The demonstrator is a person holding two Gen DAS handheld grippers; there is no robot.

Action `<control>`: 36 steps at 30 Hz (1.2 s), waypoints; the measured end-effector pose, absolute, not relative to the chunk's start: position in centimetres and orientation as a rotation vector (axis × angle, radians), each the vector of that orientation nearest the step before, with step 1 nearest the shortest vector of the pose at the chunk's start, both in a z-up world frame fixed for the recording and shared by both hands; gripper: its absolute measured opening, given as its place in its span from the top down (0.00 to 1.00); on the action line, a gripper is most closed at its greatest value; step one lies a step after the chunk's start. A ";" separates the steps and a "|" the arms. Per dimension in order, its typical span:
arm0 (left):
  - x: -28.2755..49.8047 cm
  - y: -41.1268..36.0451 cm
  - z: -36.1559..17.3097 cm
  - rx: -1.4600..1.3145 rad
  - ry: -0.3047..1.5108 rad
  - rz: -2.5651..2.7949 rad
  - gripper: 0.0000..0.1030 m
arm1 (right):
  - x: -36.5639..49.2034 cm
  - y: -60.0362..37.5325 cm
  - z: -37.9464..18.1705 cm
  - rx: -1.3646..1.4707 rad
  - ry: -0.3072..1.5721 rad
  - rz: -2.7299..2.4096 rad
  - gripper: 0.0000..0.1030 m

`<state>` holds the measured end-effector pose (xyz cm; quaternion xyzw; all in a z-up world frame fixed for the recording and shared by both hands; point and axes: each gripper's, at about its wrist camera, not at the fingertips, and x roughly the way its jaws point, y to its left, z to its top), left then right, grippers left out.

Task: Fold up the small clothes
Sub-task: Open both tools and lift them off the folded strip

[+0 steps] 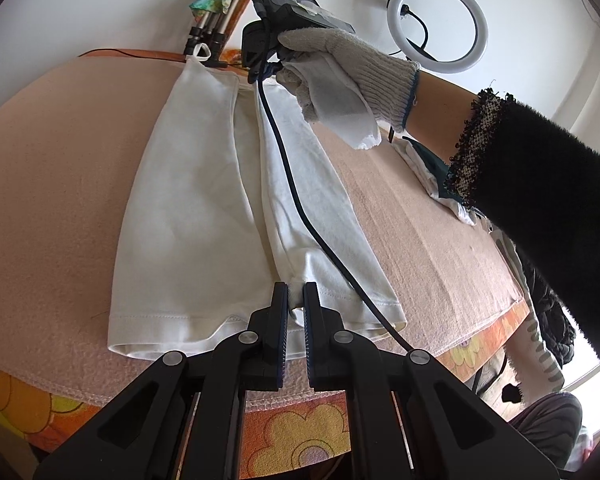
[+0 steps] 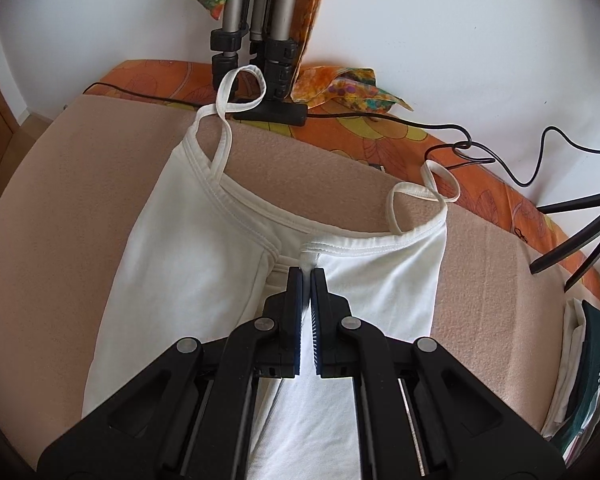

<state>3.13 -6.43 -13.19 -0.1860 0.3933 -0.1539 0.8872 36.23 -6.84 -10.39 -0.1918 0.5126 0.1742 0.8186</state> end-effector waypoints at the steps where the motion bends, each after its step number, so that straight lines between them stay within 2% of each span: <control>1: 3.1 -6.4 -13.2 -0.386 0.818 -0.319 0.94 | 36.2 -6.7 -10.6 -0.414 1.093 0.371 0.95; 12: 3.1 -6.7 -13.1 -0.338 0.829 -0.299 0.93 | 36.0 -6.7 -11.5 -0.392 1.107 0.389 0.95; 13: 3.1 -6.7 -13.0 -0.336 0.830 -0.294 0.92 | 36.1 -6.8 -11.4 -0.378 1.113 0.396 0.92; 15: 3.1 -6.6 -13.0 -0.340 0.846 -0.284 0.81 | 36.0 -7.3 -10.7 -0.339 1.115 0.412 0.70; 16: 3.1 -6.6 -13.0 -0.342 0.853 -0.280 0.78 | 35.9 -7.6 -10.2 -0.324 1.101 0.411 0.53; 17: 3.1 -6.6 -12.9 -0.341 0.855 -0.279 0.72 | 35.7 -8.0 -9.6 -0.313 1.081 0.411 0.44; 21: 2.3 -6.9 -12.2 -0.320 0.849 -0.285 0.52 | 34.7 -9.7 -6.6 -0.266 1.036 0.436 0.44; 23: 1.8 -7.1 -11.7 -0.304 0.844 -0.288 0.48 | 34.1 -11.0 -5.1 -0.233 1.024 0.437 0.44; 26: 1.0 -7.1 -10.7 -0.286 0.836 -0.300 0.46 | 32.7 -13.2 -2.8 -0.188 1.000 0.434 0.44; 29: -0.1 -6.5 -9.7 -0.253 0.815 -0.297 0.39 | 30.6 -15.6 -1.1 -0.135 0.992 0.439 0.44; 36: -1.1 -2.6 -8.6 -0.209 0.824 -0.296 0.38 | 23.0 -22.1 0.3 -0.038 1.002 0.433 0.44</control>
